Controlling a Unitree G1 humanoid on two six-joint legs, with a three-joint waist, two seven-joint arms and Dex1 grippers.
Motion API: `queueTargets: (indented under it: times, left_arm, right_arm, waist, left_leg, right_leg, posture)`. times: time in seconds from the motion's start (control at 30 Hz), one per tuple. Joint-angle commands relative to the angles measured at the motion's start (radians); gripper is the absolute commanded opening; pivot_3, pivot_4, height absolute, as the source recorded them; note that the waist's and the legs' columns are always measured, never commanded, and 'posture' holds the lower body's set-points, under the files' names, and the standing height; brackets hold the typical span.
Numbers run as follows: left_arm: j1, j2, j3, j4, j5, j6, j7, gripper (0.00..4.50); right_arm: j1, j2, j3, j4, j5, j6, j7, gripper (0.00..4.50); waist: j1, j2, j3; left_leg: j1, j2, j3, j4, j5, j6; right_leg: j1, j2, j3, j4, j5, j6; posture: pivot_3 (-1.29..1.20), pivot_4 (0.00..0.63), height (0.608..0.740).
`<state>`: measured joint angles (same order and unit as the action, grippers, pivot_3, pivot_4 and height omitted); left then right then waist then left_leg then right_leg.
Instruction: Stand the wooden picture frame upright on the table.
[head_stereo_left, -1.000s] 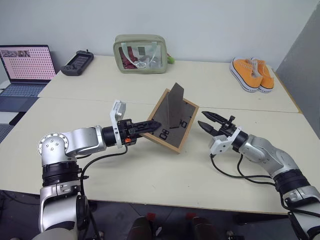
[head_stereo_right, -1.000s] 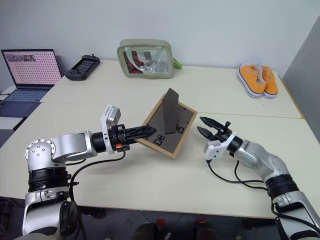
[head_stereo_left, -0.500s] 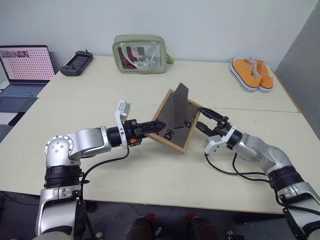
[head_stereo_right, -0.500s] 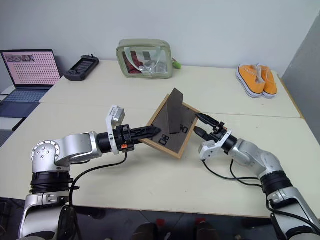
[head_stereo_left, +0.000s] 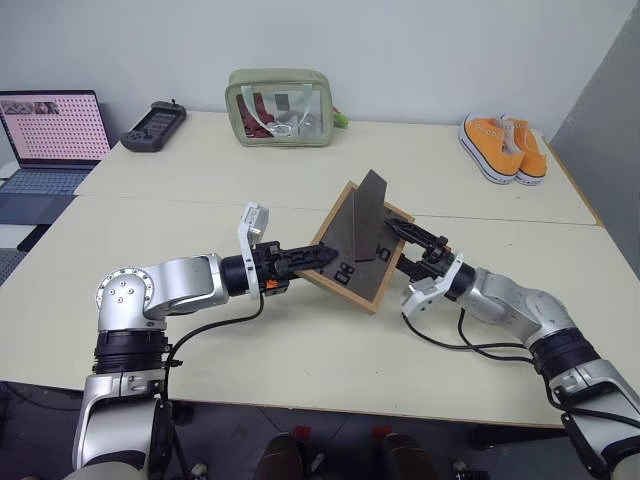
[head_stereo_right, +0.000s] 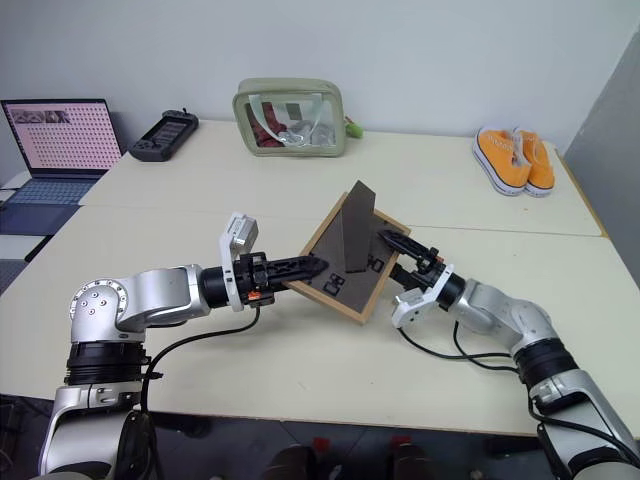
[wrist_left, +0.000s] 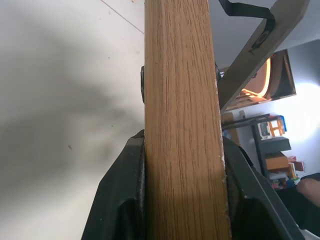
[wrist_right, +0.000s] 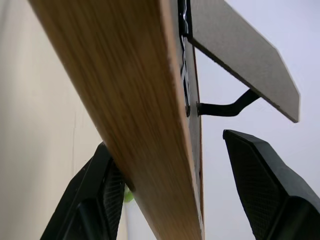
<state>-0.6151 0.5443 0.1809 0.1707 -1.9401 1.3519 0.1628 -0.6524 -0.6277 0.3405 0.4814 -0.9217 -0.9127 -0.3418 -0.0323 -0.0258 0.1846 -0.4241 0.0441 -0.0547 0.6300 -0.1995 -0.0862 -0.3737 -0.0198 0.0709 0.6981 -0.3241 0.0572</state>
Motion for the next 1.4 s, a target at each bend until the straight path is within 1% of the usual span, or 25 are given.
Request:
queueTargets:
  times: [0.03, 0.27, 0.43, 0.53, 0.57, 0.63, 0.67, 0.73, 1.23, 1.3, 1.33, 1.37, 1.4]
  left_arm:
    - [-0.026, 0.010, 0.002, -0.015, -0.032, 0.004, -0.028, 1.29]
    - [-0.021, 0.014, -0.001, -0.021, -0.032, 0.005, -0.037, 1.29]
    - [-0.017, 0.016, 0.001, -0.027, -0.032, 0.005, -0.039, 1.29]
    - [-0.017, 0.015, 0.001, -0.027, -0.032, 0.004, -0.038, 1.29]
    - [-0.017, 0.015, 0.000, -0.027, -0.032, 0.003, -0.037, 1.29]
    - [-0.018, 0.014, 0.000, -0.026, -0.032, 0.002, -0.036, 1.29]
    - [-0.018, 0.013, -0.001, -0.026, -0.032, 0.002, -0.036, 1.29]
    - [-0.019, 0.012, -0.002, -0.024, -0.032, 0.000, -0.036, 1.29]
    - [-0.023, 0.007, -0.006, -0.035, -0.032, -0.028, -0.009, 1.29]
    - [-0.023, 0.005, -0.005, -0.037, -0.032, -0.030, -0.008, 1.99]
    - [-0.022, 0.005, -0.004, -0.038, -0.032, -0.030, -0.009, 2.11]
    - [-0.020, 0.006, -0.003, -0.039, -0.032, -0.031, -0.011, 2.40]
    - [-0.019, 0.008, -0.002, -0.040, -0.032, -0.031, -0.013, 2.59]
  right_arm:
    - [-0.061, -0.030, 0.009, 0.055, -0.028, -0.051, -0.094, 3.10]
    - [-0.135, -0.044, 0.073, 0.154, -0.107, -0.073, -0.192, 3.10]
    - [-0.148, -0.049, 0.092, 0.169, -0.115, -0.086, -0.228, 3.10]
    - [-0.150, -0.054, 0.100, 0.175, -0.117, -0.090, -0.239, 2.55]
    - [-0.151, -0.055, 0.102, 0.177, -0.117, -0.091, -0.243, 2.28]
    - [-0.152, -0.058, 0.105, 0.179, -0.116, -0.092, -0.249, 1.93]
    - [-0.152, -0.060, 0.107, 0.180, -0.114, -0.092, -0.252, 1.61]
    - [-0.152, -0.062, 0.108, 0.178, -0.113, -0.092, -0.259, 1.39]
    - [-0.146, -0.066, 0.106, 0.162, -0.114, -0.075, -0.262, 1.39]
    - [-0.148, -0.066, 0.107, 0.164, -0.114, -0.075, -0.261, 1.39]
    - [-0.149, -0.066, 0.107, 0.164, -0.114, -0.075, -0.261, 1.39]
    - [-0.150, -0.066, 0.108, 0.164, -0.115, -0.075, -0.262, 1.39]
    - [-0.151, -0.066, 0.110, 0.164, -0.115, -0.075, -0.262, 1.39]
  waist:
    - [0.000, 0.000, 0.000]
    - [-0.001, 0.000, 0.000]
    - [-0.001, 0.000, 0.000]
    - [-0.001, 0.000, 0.000]
    - [-0.001, 0.000, 0.000]
    - [-0.001, 0.000, 0.000]
    - [-0.001, 0.000, 0.000]
    - [0.000, 0.000, 0.000]
    - [-0.001, 0.000, 0.000]
    - [-0.001, 0.000, 0.000]
    - [0.000, 0.000, 0.000]
    - [0.000, 0.000, 0.000]
    - [0.000, 0.000, 0.000]
  left_leg:
    - [0.000, 0.000, 0.000, 0.000, 0.000, 0.000]
    - [0.000, 0.000, 0.000, 0.000, 0.000, 0.000]
    - [0.000, 0.000, 0.000, 0.000, 0.000, 0.000]
    - [0.000, 0.000, 0.000, 0.000, 0.000, 0.000]
    - [0.000, 0.000, 0.000, 0.000, 0.000, 0.000]
    - [0.000, 0.000, 0.000, 0.000, 0.000, 0.000]
    - [0.000, 0.000, 0.000, 0.000, 0.000, 0.000]
    - [0.000, 0.000, 0.000, 0.000, 0.000, 0.000]
    - [0.000, 0.000, 0.000, 0.000, 0.000, 0.000]
    - [0.000, 0.000, 0.000, 0.000, 0.000, 0.000]
    - [0.000, 0.000, 0.000, 0.000, 0.000, 0.000]
    - [0.000, 0.000, 0.000, 0.000, 0.000, 0.000]
    - [0.000, 0.000, 0.000, 0.000, 0.000, 0.000]
  right_leg:
    - [0.000, 0.000, 0.000, 0.000, 0.000, 0.000]
    - [0.000, 0.000, 0.000, 0.000, 0.000, 0.000]
    - [0.000, 0.000, 0.000, 0.000, 0.000, 0.000]
    - [0.000, 0.000, 0.000, 0.000, 0.000, 0.000]
    - [0.000, 0.000, 0.000, 0.000, 0.000, 0.000]
    - [0.000, 0.000, 0.000, 0.000, 0.000, 0.000]
    - [0.000, 0.000, 0.000, 0.000, 0.000, 0.000]
    - [0.000, 0.000, 0.000, 0.000, 0.000, 0.000]
    - [0.000, 0.000, 0.000, 0.000, 0.000, 0.000]
    - [0.000, 0.000, 0.000, 0.000, 0.000, 0.000]
    - [0.000, 0.000, 0.000, 0.000, 0.000, 0.000]
    - [0.000, 0.000, 0.000, 0.000, 0.000, 0.000]
    - [0.000, 0.000, 0.000, 0.000, 0.000, 0.000]
  posture:
    - [0.00, 0.150, 0.740]
    - [0.00, 0.150, 0.740]
    - [0.00, 0.150, 0.740]
    - [0.00, 0.150, 0.740]
    - [0.00, 0.150, 0.740]
    - [0.00, 0.150, 0.740]
    - [0.00, 0.150, 0.740]
    - [0.00, 0.150, 0.740]
    - [0.00, 0.150, 0.740]
    - [0.00, 0.150, 0.740]
    - [0.00, 0.150, 0.740]
    - [0.00, 0.150, 0.740]
    - [0.00, 0.150, 0.740]
